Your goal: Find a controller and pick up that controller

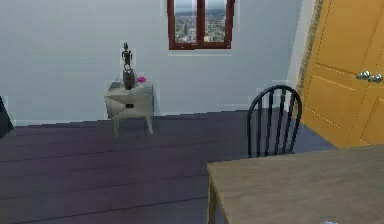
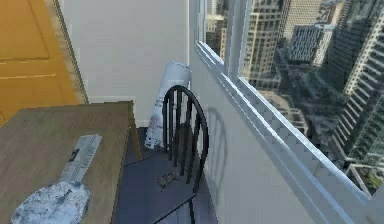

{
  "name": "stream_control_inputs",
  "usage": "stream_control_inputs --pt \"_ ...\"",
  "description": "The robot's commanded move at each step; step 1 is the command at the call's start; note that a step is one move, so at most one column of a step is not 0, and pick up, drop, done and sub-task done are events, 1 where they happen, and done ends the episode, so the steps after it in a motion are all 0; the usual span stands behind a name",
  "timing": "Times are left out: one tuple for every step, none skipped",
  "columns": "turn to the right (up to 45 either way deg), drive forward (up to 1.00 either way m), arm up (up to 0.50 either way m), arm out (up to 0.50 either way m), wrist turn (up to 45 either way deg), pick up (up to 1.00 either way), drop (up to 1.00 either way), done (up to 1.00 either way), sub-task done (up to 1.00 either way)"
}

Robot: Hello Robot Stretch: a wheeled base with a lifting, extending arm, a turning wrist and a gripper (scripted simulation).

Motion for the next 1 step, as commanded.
stream_control_inputs --pt "-3.0 0.0 0.0 0.0 0.0 0.0 0.0 0.0 0.0"
